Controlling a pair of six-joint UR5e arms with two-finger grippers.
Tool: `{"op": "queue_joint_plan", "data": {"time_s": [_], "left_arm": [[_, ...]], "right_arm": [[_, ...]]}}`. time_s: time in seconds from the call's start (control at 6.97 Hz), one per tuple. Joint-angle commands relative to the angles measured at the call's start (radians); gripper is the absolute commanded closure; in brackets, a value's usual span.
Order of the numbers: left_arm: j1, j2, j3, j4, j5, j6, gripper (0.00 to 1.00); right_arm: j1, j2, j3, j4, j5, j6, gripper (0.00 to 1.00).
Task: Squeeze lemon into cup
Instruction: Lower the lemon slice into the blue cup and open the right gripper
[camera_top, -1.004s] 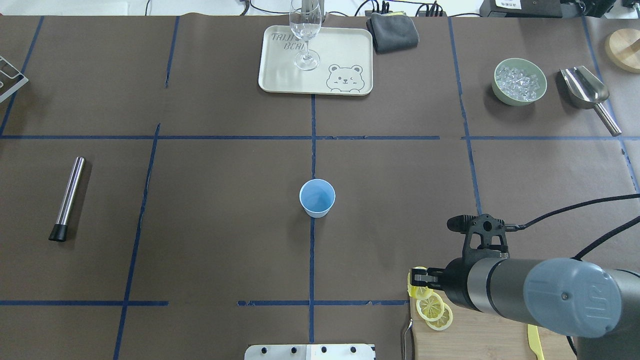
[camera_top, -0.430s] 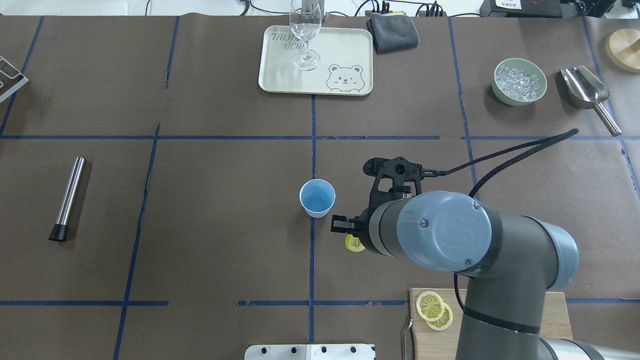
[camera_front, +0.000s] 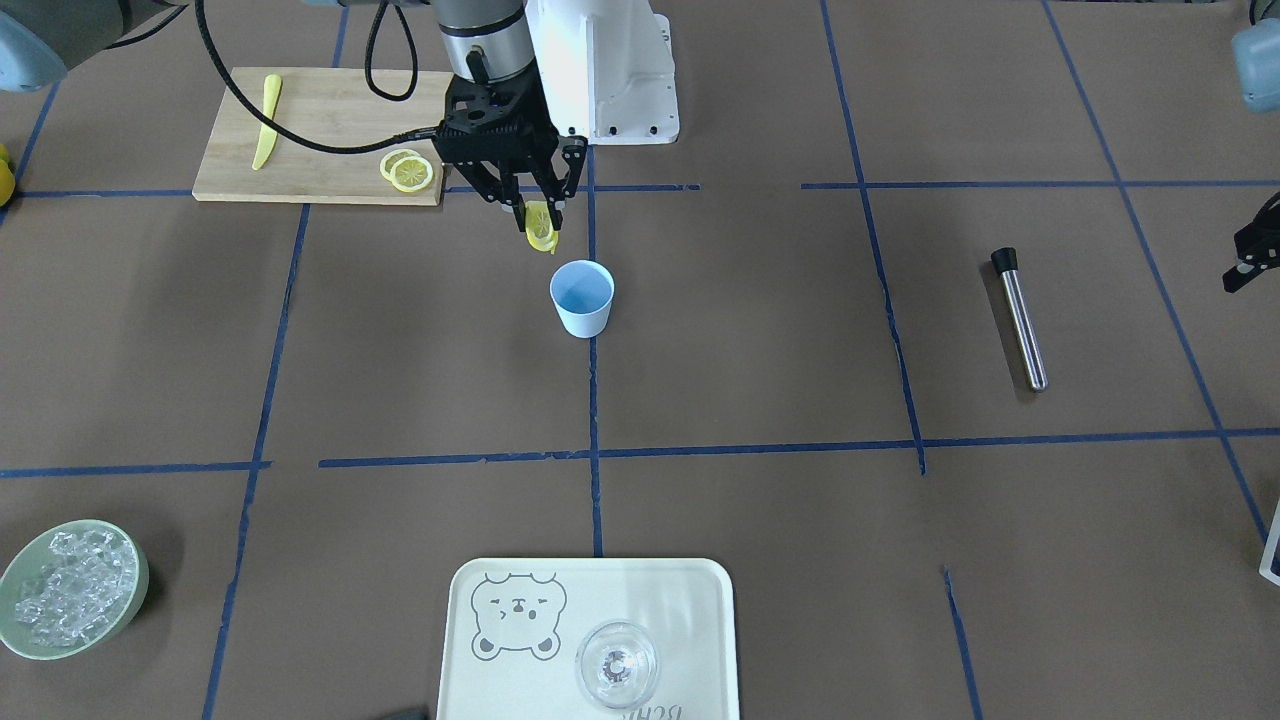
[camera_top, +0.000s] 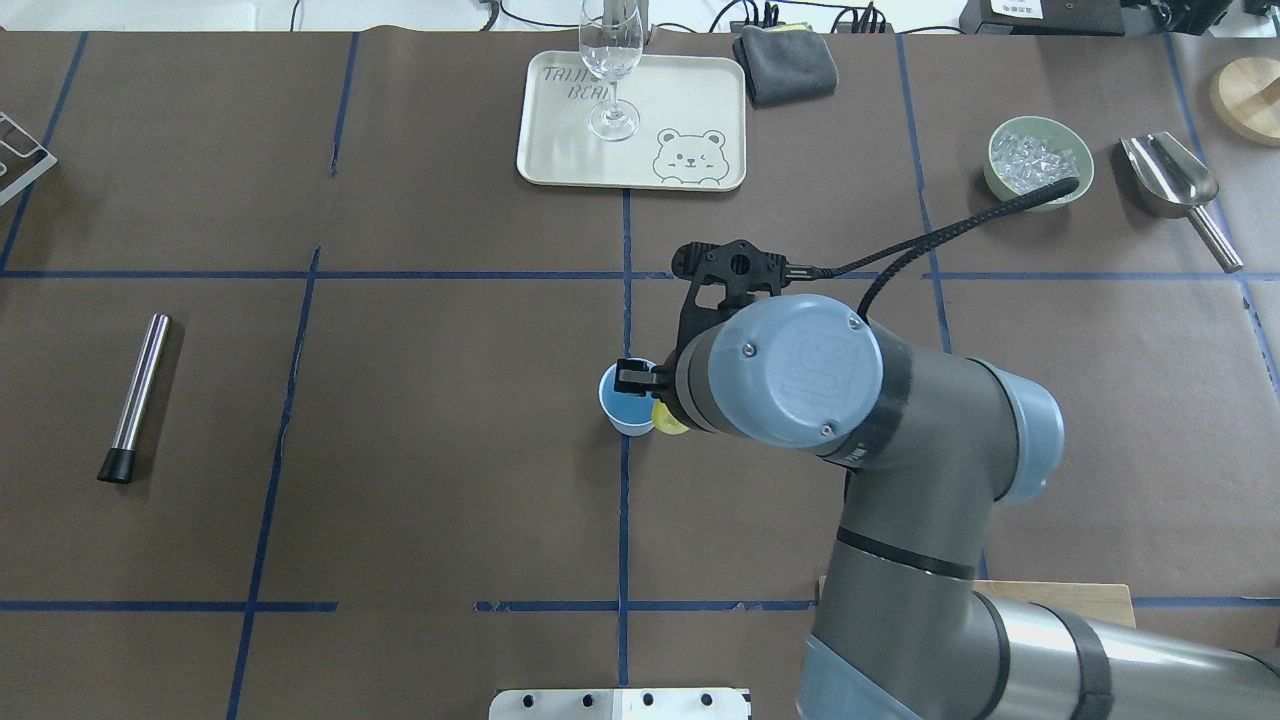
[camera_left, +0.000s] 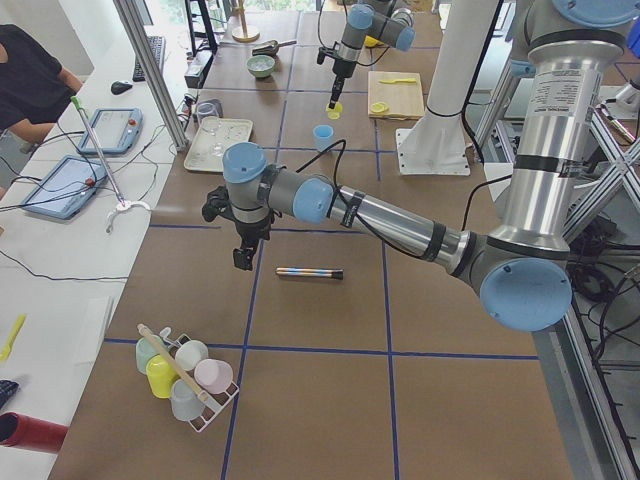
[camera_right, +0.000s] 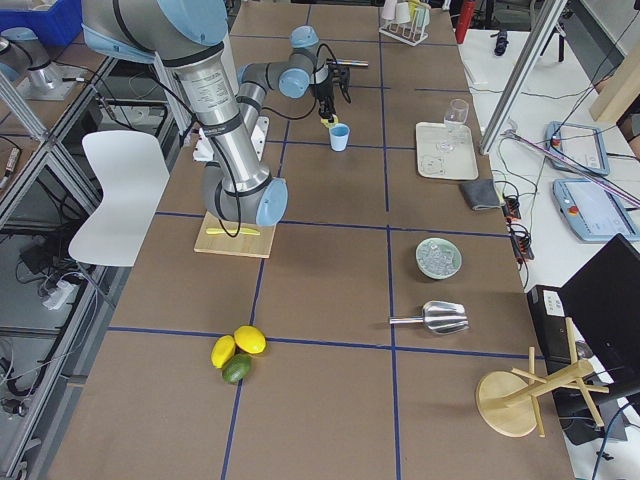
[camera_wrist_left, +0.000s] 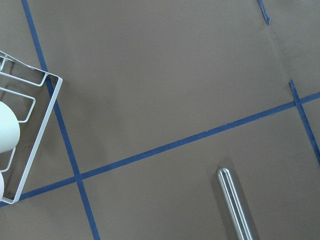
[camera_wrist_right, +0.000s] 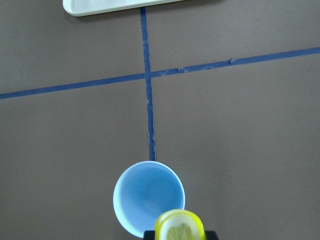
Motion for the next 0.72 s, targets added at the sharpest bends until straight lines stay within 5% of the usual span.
{"op": "queue_joint_plan", "data": {"time_s": [0.0, 0.57], "left_arm": [[0.0, 0.0, -0.003, 0.0, -0.001, 0.0, 0.0], [0.001, -0.004, 0.003, 0.0, 0.001, 0.0, 0.0]], "right_arm": [[0.029, 0.095, -0.126, 0.001, 0.001, -0.036, 0.58], [0.029, 0.102, -0.181, -0.002, 0.064, -0.042, 0.58]]}}
